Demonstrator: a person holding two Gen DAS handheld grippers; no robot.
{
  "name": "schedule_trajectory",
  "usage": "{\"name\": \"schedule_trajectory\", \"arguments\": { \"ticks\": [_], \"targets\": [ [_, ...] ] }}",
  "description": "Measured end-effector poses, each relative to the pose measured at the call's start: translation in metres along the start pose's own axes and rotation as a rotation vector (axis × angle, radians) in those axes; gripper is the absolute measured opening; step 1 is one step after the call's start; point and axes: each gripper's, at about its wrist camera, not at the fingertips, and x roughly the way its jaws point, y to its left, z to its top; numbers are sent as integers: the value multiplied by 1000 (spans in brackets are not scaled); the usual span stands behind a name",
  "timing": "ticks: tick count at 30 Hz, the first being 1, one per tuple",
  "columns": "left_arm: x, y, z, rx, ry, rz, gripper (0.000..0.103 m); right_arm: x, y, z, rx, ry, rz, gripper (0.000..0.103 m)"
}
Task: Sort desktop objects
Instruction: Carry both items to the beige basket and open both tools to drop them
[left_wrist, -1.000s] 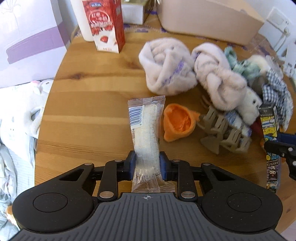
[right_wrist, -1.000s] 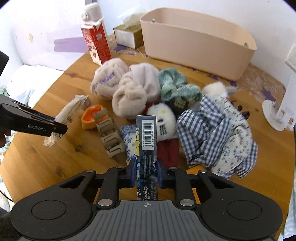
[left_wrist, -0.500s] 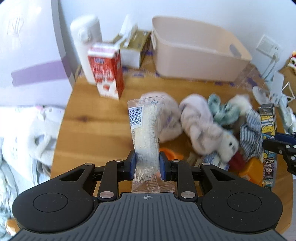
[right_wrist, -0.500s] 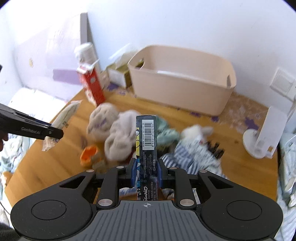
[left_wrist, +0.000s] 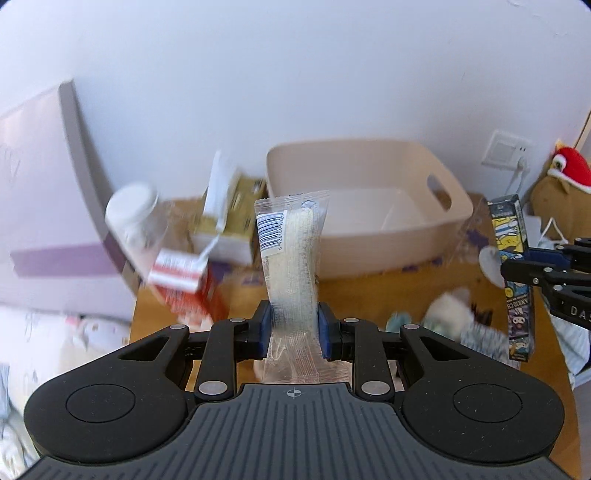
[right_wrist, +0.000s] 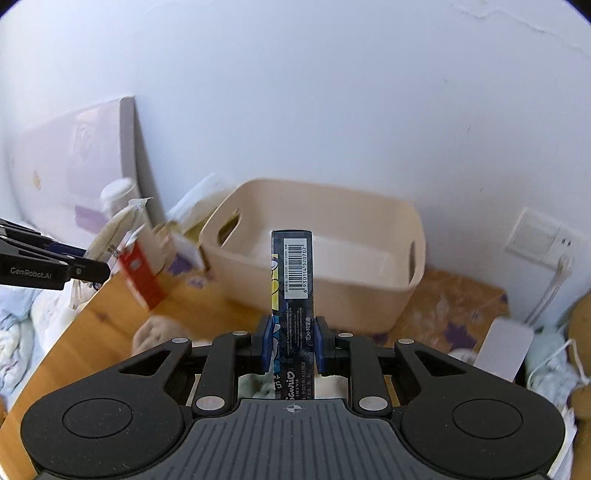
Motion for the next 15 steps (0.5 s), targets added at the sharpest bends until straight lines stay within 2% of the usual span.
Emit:
{"name": "schedule_trajectory", "arguments": {
  "ticks": [9,15],
  "targets": [
    [38,-23,47,43,-52,-6,25,37,-21,40,-41,-31,-85,22],
    [73,-36,81,88,-91,19,25,67,-33,64,-51,-60,-165,22]
  ]
}}
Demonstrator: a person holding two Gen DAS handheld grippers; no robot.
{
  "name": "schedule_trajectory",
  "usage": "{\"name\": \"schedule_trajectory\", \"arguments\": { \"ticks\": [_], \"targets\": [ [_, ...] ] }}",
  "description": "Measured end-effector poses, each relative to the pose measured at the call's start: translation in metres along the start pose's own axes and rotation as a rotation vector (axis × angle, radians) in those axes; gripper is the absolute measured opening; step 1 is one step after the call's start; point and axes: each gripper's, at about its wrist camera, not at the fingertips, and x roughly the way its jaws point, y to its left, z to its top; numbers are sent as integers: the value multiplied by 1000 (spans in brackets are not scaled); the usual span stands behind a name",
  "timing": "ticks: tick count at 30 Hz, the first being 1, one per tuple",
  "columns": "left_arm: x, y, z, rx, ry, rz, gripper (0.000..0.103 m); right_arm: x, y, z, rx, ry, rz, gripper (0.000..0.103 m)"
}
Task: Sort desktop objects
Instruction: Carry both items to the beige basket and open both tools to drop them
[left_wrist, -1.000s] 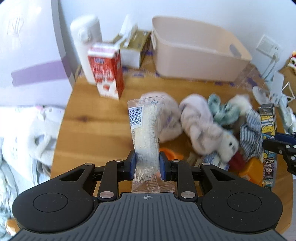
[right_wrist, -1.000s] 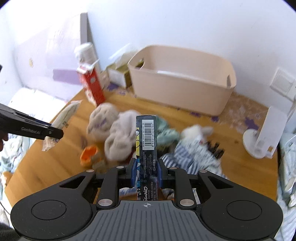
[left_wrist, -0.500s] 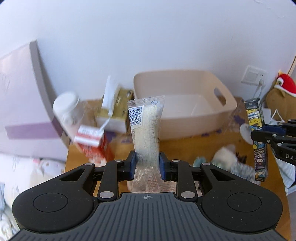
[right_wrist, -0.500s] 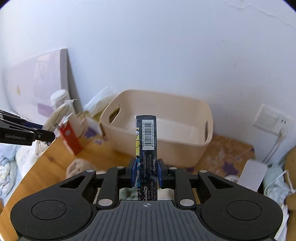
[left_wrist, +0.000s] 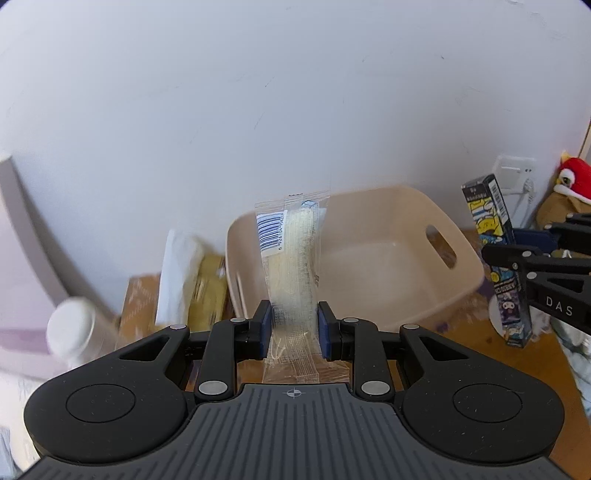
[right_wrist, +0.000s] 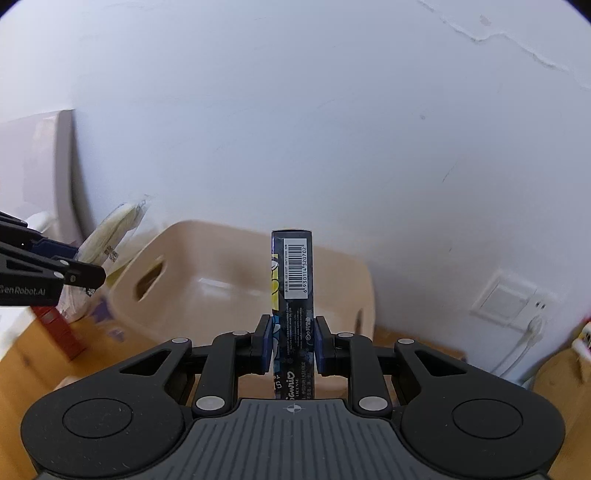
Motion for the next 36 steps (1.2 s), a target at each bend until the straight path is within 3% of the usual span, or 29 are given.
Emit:
{"name": "schedule_trajectory", "arguments": {
  "ticks": [10,19,23,24,25,26,27,31,35,36],
  "targets": [
    [74,1,19,-39,35,27,25,68,17,23,-65,-75,-80,21],
    [123,0,6,-47,161,34,25,130,42,12,-126,1,-53,22],
    [127,-4,1,-9,185,21,26,147,46,6,-141,60,-42,44],
    [126,-6,1,-3,183,20,32,149,46,7,-131,65,-38,49],
    [125,-6,0,0,181,18,47,147,45,6,-117,62,-38,60],
    [122,-6,0,-2,175,11,55,145,44,6,-104,52,-41,69],
    [119,-6,0,-2,168,17,63,141,43,6,-94,41,-51,70],
    [106,-6,2,-6,144,10,72,127,31,3,-58,13,-82,87],
    [91,-8,3,-4,125,21,76,113,12,7,9,-19,-98,103],
    [85,-10,2,5,116,27,76,107,9,6,27,-27,-96,103]
  ]
}}
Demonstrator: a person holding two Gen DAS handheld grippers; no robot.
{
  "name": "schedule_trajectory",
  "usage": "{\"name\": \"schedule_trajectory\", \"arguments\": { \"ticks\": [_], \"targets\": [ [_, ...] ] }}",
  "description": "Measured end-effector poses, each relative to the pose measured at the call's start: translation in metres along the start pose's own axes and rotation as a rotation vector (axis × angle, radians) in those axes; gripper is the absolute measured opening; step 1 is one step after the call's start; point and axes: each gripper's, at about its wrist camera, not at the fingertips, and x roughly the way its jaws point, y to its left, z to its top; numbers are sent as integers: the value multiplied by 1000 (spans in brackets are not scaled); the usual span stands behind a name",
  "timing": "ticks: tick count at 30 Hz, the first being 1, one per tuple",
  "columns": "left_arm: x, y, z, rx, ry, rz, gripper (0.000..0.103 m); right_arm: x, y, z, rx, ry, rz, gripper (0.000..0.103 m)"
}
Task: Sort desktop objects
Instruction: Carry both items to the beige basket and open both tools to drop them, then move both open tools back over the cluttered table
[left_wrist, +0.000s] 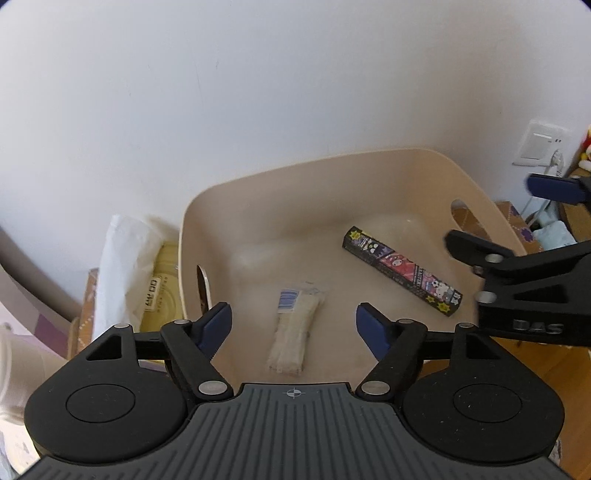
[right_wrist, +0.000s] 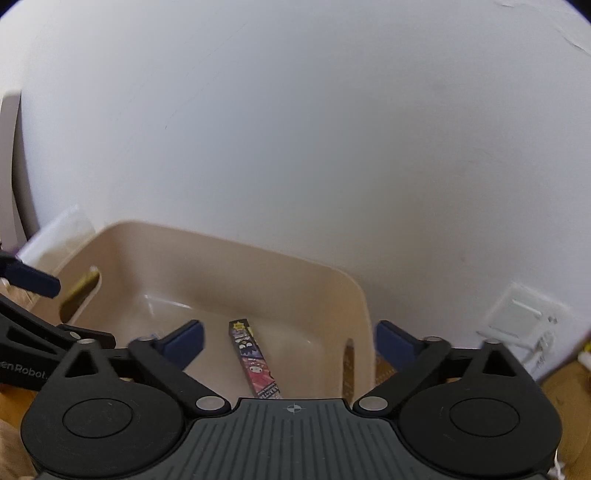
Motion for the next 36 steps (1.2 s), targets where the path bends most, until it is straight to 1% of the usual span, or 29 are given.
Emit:
{"name": "schedule_trajectory", "arguments": {
  "ticks": [4,5,9,12,15,17,18,19,20,23,26,29,30,32,34,36],
  "targets": [
    [-20,-4,-5,29,-27,26,78,-24,-8,-3,32,-25,-19,103],
    [-25,-5,-2,31,-31,30,78,-32,-9,-4,35,-36,-21,103],
    [-48,-6,-8,6,-51,25,79,-57,-12,-8,33,-43,-22,103],
    [-67,-8,-16,-6,-74,44,82,-71,-10,-13,41,-52,-18,103],
    [-84,-8,-28,-22,-95,41,82,-88,-10,-26,63,-32,-7,103],
    [-96,-6,-39,-51,-131,35,82,-96,-7,-40,91,-42,16,103],
    [-99,-6,-43,-54,-142,43,82,-110,-17,-45,106,-51,27,103],
    [-104,-7,-48,-50,-150,53,82,-114,-18,-50,118,-49,35,103],
    [-109,-7,-52,-42,-155,54,82,-115,-18,-54,123,-28,42,103],
    [-121,-8,-64,-20,-143,52,82,-137,-26,-60,105,0,47,103],
    [-131,-8,-77,-13,-135,65,82,-143,-30,-73,95,8,27,103],
    [-138,-8,-91,3,-125,85,82,-160,-38,-84,85,25,23,103],
    [-140,-8,-96,8,-119,89,82,-164,-38,-88,75,29,24,103],
    [-141,-7,-107,7,-95,79,82,-188,-45,-100,45,35,28,103],
    [-143,-5,-119,-4,-80,76,82,-191,-42,-109,31,45,37,103],
    [-143,-6,-132,9,-77,92,82,-196,-42,-115,33,59,58,103]
  ]
}}
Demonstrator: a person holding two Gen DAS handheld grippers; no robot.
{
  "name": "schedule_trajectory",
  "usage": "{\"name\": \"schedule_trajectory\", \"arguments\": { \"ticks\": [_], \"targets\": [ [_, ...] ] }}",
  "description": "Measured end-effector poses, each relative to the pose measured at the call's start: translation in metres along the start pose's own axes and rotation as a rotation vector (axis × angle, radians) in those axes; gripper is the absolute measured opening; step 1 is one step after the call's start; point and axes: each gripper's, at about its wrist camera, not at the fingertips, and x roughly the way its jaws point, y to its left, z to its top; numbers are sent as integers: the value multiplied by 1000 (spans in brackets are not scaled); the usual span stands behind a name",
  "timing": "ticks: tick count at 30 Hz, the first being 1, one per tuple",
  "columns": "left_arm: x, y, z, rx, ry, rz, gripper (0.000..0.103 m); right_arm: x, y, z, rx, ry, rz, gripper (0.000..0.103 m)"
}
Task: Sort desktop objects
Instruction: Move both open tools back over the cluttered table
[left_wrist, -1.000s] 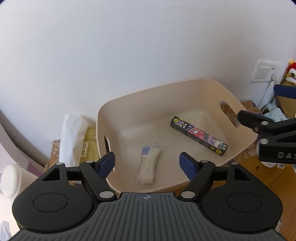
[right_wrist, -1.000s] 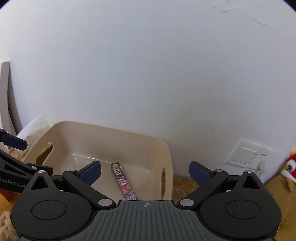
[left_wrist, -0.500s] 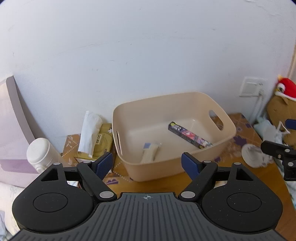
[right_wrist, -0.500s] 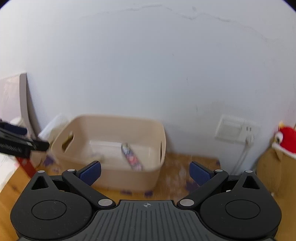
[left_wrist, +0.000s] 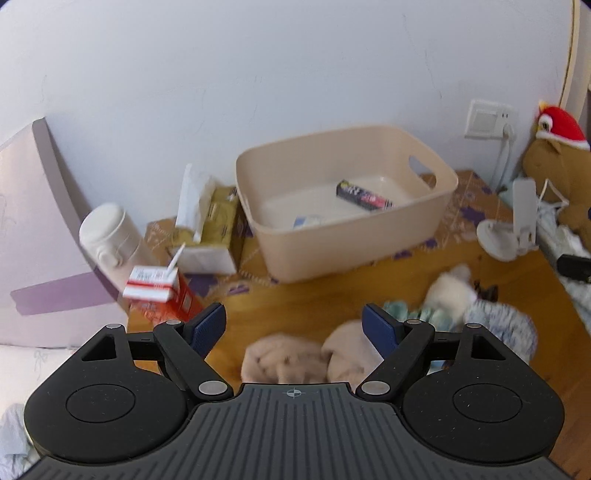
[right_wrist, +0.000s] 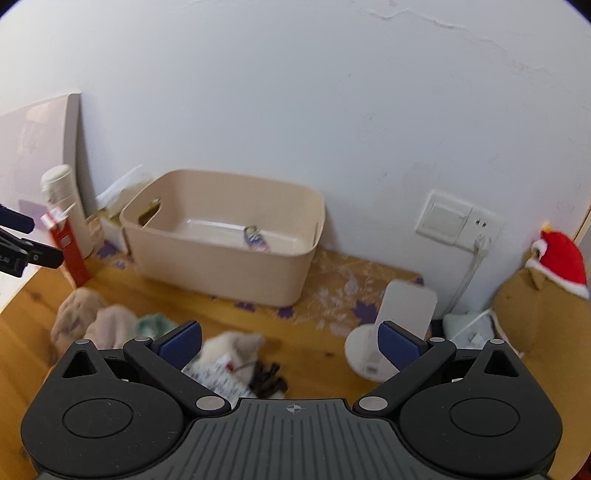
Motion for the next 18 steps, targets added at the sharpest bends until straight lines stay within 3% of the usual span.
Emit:
{"name": "schedule_trajectory", "arguments": {
  "ticks": [7,10,14,18],
  "targets": [
    [5,-3,-43,64,59,5,82,-8,5,-35,27,58,41,103],
    [12,2,-61,35,95,0,82,-10,12,-54,-2,82,52,103],
    [20,13,-80,-56,155,-70,82,-9,20,-78,-38,130,77,103],
    [30,10,-94,-55,196,-39,82,-5,27,-97,-72,183,104,103]
  ]
}}
